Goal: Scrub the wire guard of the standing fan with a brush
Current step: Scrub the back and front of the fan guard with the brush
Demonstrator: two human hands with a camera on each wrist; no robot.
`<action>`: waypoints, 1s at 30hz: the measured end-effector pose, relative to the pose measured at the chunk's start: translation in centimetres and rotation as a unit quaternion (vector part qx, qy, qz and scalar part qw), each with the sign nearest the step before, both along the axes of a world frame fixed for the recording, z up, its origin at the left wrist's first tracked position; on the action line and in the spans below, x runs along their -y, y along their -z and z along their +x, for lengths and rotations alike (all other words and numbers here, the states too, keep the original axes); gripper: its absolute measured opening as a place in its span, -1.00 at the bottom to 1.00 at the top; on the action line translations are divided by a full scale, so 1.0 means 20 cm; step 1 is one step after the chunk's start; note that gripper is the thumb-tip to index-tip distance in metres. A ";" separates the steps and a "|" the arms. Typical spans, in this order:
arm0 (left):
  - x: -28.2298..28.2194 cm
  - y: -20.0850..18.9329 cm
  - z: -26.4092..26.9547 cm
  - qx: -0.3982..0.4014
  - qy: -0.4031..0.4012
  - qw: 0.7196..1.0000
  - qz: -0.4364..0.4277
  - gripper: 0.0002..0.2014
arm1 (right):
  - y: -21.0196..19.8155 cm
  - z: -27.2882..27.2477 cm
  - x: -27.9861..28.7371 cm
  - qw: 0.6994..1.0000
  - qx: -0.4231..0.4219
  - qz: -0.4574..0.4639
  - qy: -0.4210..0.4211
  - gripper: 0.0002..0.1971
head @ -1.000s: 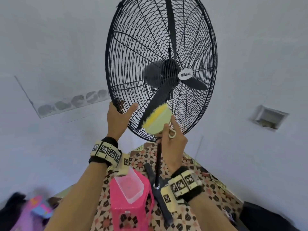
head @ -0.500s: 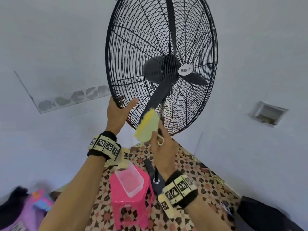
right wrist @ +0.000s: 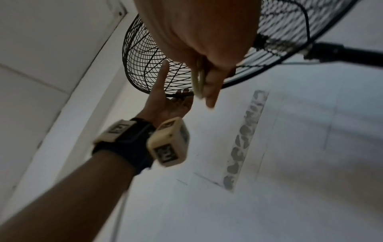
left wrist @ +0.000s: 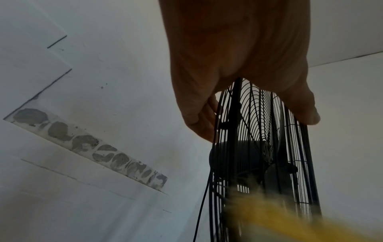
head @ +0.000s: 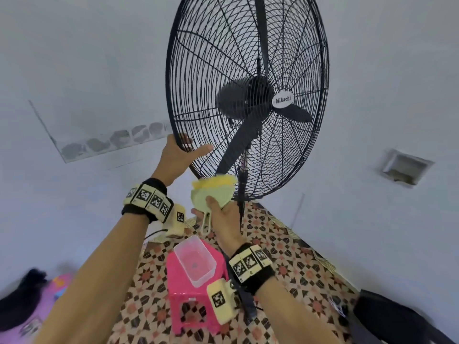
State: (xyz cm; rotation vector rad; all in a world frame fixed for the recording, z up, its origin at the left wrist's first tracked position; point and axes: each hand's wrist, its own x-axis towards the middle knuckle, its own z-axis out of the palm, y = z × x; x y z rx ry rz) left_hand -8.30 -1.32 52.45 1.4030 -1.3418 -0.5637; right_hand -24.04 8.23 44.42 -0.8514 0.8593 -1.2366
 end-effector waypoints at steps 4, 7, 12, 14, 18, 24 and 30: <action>0.02 -0.04 0.02 0.017 0.013 1.000 0.015 0.00 | 0.03 -0.02 -0.03 0.979 0.120 -0.049 0.159 -0.73; 0.02 -0.01 0.02 0.012 0.011 1.000 0.014 -0.07 | 0.06 -0.02 -0.06 0.993 -0.018 -0.049 0.110 -0.78; 0.01 -0.02 0.02 0.013 0.013 1.000 0.010 -0.01 | 0.00 0.00 -0.04 0.992 -0.090 -0.052 0.064 -0.69; 0.01 -0.03 0.02 0.013 0.011 1.000 0.010 -0.01 | -0.04 -0.01 -0.03 0.989 -0.013 -0.066 0.131 -0.79; 0.00 -0.01 0.00 0.005 0.006 1.000 0.011 -0.07 | -0.04 -0.04 -0.08 0.981 0.049 -0.064 0.178 -0.79; -0.01 -0.01 0.00 0.009 0.008 1.000 0.011 -0.11 | -0.02 -0.01 -0.03 0.994 -0.058 -0.043 0.081 -0.78; 0.00 -0.01 -0.01 0.001 0.004 1.000 0.003 -0.09 | 0.00 -0.04 -0.08 0.984 0.033 -0.043 0.170 -0.88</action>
